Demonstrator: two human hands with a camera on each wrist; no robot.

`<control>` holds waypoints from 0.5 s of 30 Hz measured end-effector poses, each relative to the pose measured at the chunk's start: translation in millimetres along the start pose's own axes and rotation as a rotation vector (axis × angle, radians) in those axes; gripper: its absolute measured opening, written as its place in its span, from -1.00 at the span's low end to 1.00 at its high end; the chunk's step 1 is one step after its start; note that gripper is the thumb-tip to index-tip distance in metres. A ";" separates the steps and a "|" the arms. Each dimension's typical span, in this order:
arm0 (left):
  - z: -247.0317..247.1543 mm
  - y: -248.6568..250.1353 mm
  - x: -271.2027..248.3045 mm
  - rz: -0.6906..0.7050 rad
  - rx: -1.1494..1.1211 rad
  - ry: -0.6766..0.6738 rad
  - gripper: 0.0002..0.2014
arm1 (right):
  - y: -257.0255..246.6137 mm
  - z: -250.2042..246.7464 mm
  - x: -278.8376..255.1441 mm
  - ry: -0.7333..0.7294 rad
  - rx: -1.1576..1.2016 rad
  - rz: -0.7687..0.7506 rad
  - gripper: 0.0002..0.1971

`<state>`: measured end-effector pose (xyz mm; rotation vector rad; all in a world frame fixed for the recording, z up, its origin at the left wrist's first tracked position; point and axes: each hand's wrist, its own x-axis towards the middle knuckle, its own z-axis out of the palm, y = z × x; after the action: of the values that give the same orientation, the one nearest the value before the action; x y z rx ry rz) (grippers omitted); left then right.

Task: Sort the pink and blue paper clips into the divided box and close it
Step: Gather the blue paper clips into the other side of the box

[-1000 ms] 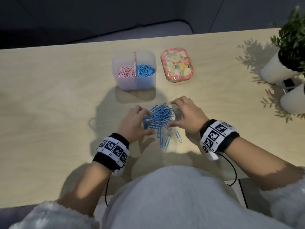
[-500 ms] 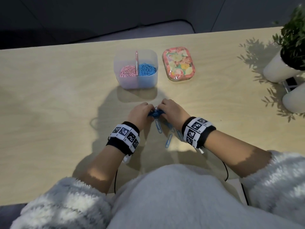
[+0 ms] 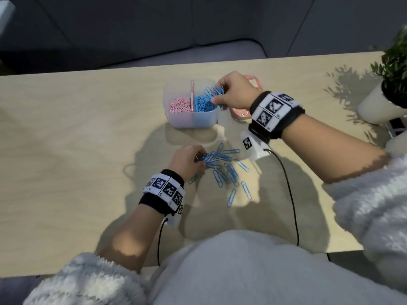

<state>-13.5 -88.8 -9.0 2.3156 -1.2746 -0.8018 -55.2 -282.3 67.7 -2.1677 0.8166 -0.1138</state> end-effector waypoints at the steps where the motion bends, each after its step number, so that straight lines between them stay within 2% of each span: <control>1: -2.3 0.7 0.7 0.002 -0.017 0.008 -0.77 | -4.9 2.6 10.7 -0.004 -0.030 0.025 -0.79; 5: -16.9 6.8 6.8 0.019 -0.089 0.056 -0.77 | -19.2 11.7 31.7 -0.041 -0.133 0.107 -0.64; 9: -41.4 18.7 25.6 0.070 -0.129 0.171 -0.73 | -20.6 8.4 28.4 -0.049 -0.158 0.096 -0.71; 13: -61.8 34.5 63.2 0.020 -0.187 0.296 -0.79 | -5.7 -9.2 4.8 0.075 0.057 0.066 -0.85; 15: -67.7 40.3 85.2 -0.062 -0.229 0.337 -0.83 | 8.7 -14.0 -13.6 0.066 0.184 0.053 -0.83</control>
<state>40.4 -178.9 40.4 2.1960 -0.9199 -0.5154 -75.1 -287.6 73.5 -1.9769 0.8659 -0.2255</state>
